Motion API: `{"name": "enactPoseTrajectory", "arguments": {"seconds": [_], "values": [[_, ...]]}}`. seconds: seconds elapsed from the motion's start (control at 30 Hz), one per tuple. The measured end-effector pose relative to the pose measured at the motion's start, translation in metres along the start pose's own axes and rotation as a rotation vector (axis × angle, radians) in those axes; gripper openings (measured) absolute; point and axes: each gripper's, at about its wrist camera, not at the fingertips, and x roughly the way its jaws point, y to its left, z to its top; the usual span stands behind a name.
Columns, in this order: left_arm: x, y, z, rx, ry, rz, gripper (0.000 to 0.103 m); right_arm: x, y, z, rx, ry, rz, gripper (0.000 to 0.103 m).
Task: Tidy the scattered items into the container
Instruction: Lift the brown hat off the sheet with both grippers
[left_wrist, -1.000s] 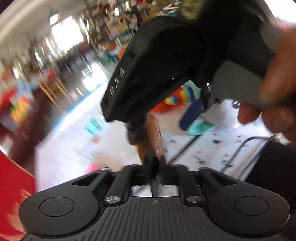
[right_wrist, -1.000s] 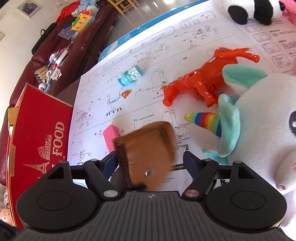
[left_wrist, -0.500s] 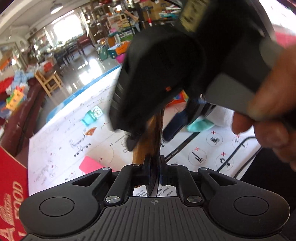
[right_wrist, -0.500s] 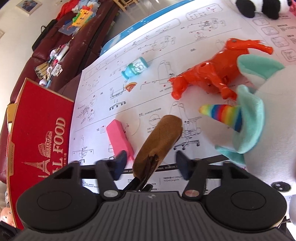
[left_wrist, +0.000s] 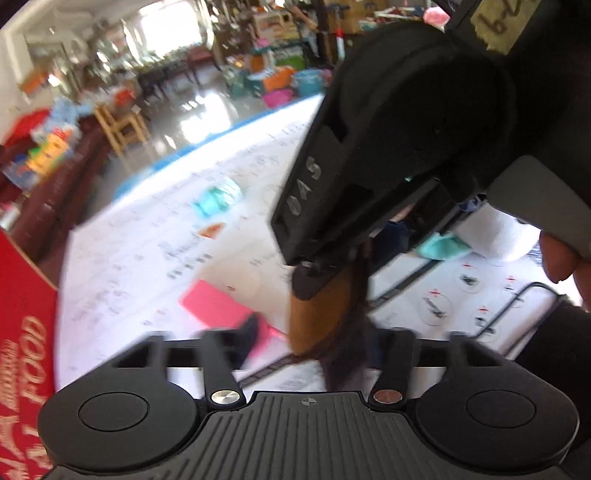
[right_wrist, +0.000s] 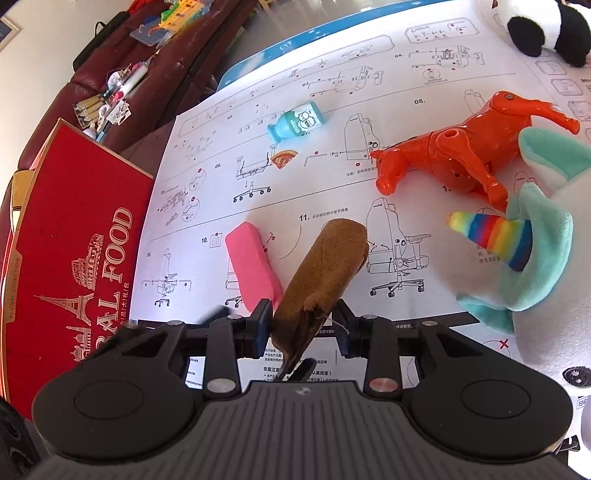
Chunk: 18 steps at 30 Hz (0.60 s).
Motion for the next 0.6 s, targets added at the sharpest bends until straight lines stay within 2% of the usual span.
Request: {"name": "enactPoseTrajectory", "arguments": {"seconds": [0.03, 0.1, 0.2, 0.37, 0.53, 0.6], "values": [[0.0010, 0.0017, -0.0001, -0.012, 0.008, -0.015, 0.027, 0.0003, 0.0004, -0.0003, 0.000, 0.001, 0.000, 0.043], [0.0009, 0.0015, -0.0034, 0.002, -0.004, 0.003, 0.022, 0.0003, 0.0005, -0.0008, -0.002, 0.001, -0.005, 0.044], [-0.0009, 0.0033, -0.0062, 0.014, -0.004, 0.003, 0.020, 0.0017, -0.0002, -0.0005, -0.001, 0.004, -0.011, 0.047], [-0.0020, 0.0022, -0.0095, 0.015, -0.005, -0.001, 0.020, 0.0056, -0.0049, 0.0047, 0.059, 0.011, -0.004, 0.047], [0.0006, -0.0030, -0.0033, -0.014, 0.018, -0.020, 0.024, 0.0081, -0.0085, 0.0075, 0.082, 0.000, -0.009, 0.046], [0.0012, -0.0009, -0.0030, -0.030, 0.040, -0.027, 0.029, 0.0086, -0.0074, 0.0064, 0.068, -0.005, -0.015, 0.046]]}}
